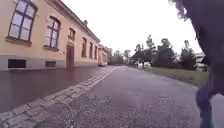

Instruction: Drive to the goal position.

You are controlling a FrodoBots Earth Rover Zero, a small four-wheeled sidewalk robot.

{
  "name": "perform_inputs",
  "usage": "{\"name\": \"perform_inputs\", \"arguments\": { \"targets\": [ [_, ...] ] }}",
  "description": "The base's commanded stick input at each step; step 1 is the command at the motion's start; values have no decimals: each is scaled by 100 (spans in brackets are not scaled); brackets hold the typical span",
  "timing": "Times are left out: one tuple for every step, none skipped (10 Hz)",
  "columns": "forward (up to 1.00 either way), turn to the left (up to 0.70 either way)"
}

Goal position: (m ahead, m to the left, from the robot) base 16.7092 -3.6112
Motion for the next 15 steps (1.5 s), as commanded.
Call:
{"name": "perform_inputs", "arguments": {
  "targets": [
    [100, 0],
    [100, 0],
    [100, 0],
    [100, 0],
    [100, 0],
    [100, 0],
    [100, 0],
    [100, 0],
    [100, 0],
    [100, 0],
    [100, 0],
    [90, 0],
    [13, 0],
    [-3, 0],
    [-86, 0]
  ]
}}
